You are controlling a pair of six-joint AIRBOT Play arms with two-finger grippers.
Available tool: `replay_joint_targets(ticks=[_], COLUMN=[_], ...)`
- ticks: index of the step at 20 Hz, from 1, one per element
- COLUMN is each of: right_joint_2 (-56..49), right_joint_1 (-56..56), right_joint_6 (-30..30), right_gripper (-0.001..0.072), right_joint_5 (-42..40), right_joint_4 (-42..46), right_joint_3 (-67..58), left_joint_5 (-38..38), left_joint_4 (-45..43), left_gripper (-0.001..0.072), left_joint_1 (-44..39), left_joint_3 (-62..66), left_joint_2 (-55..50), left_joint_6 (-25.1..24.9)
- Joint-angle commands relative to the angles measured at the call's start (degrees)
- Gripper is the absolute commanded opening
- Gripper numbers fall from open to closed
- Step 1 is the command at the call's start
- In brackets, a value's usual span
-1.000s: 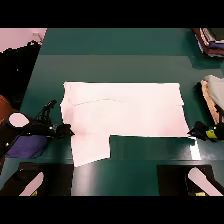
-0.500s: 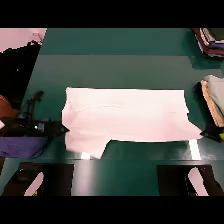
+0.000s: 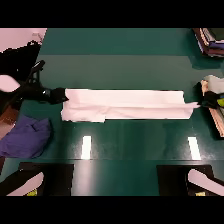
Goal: Fold the shirts.
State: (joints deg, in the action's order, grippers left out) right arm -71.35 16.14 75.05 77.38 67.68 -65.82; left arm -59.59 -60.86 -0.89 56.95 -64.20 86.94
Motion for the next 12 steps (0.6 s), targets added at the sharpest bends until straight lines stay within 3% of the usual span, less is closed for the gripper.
replay_joint_targets(ticks=[1,6,7,8,9,12], right_joint_2=[-11.28,-21.70,-22.93,-24.02,-24.72,-24.92], right_joint_1=[-4.33,-6.95,-7.06,-7.04,-7.02,-4.79], right_joint_6=[2.16,3.80,3.80,3.80,3.78,2.05], right_gripper=[0.0013,0.0025,0.0166,0.0412,0.0455,0.0454], right_joint_5=[-1.42,-0.44,-0.33,-0.20,0.28,3.80], right_joint_4=[-0.44,-0.81,-0.76,-0.79,-0.76,-0.74], right_joint_3=[-8.63,-18.47,-19.85,-21.18,-22.32,-23.04], left_joint_5=[9.27,15.54,15.80,15.69,14.95,7.48], left_joint_4=[2.01,5.99,5.99,5.97,5.70,3.85], left_gripper=[0.0027,0.0030,0.0140,0.0414,0.0507,0.0501], left_joint_1=[0.04,0.04,0.04,0.04,0.07,0.04], left_joint_3=[4.76,8.48,8.57,8.83,9.31,13.38], left_joint_2=[-11.47,-17.70,-17.68,-17.68,-17.68,-17.62], left_joint_6=[-2.38,-3.56,-3.56,-3.34,-3.37,-3.43])
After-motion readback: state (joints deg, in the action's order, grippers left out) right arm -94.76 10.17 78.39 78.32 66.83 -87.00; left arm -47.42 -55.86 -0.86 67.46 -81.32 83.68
